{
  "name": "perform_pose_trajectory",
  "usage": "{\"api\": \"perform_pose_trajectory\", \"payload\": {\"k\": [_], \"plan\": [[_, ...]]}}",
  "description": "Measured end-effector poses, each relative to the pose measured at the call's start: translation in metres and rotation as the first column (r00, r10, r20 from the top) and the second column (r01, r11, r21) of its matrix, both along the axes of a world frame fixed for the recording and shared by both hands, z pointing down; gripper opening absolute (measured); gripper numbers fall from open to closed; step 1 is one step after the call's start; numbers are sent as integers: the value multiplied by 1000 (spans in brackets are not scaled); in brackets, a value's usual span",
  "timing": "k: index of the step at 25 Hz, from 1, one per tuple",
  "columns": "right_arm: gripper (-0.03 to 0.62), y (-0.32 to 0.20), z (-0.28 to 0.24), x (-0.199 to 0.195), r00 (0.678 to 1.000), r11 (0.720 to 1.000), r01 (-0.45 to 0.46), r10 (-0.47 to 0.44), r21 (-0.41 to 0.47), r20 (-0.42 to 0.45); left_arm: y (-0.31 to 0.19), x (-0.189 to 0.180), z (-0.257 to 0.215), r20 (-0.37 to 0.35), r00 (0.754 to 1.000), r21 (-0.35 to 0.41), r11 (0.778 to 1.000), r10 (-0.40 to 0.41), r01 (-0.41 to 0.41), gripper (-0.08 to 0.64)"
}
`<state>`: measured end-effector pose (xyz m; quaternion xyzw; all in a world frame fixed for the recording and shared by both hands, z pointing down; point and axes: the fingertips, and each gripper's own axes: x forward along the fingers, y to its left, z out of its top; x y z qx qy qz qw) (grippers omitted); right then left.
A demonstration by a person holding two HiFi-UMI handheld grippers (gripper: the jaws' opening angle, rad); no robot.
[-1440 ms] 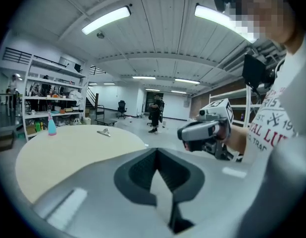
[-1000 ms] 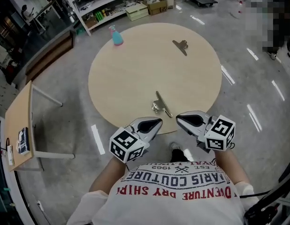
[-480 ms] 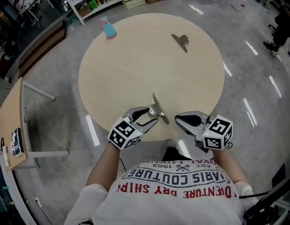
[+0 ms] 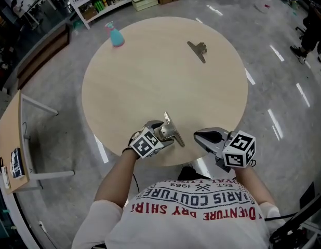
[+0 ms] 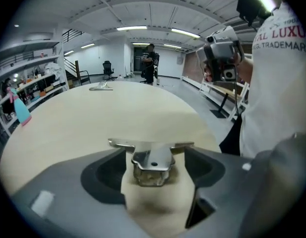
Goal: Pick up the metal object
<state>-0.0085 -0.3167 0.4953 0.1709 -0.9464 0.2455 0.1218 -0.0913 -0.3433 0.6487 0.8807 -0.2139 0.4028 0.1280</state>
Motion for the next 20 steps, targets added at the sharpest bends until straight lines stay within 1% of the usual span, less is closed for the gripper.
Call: {"api": "perform_pose_trajectory", "payload": {"k": [2,4,7,11,14,17,20], "plan": [[0,-5,2,0,1000,1000,-1,1,-6,-3,-3,2,8,19,1000,-19,1000,22,-21,355],[0,-8,3,-1,1000,1000,-4,4,-11,-2,-7,3,12,27,999,-19,999,27,-26,290],[0,-9,7,-3,1000,1000,3,-3,-19,-9,-10,5,14,4,1000,-26,1000,12,-12,285],[0,-6,12,-4,1000,1000,3,-3,-26,-19,-11,6,16,10,1000,-22,1000,19,-19,281],[0,-4,9,-1,1000,1000,-7,7,-19,-20,-13,8,11,7,1000,6,1000,-6,6,281],[0,-1,0,2,1000,1000,-24,24,0,-20,-8,10,-14,-52,997,55,997,-59,62,279],[0,0,-13,0,999,998,-43,44,36,-17,2,10,-67,-156,980,111,984,-120,138,279]]}}
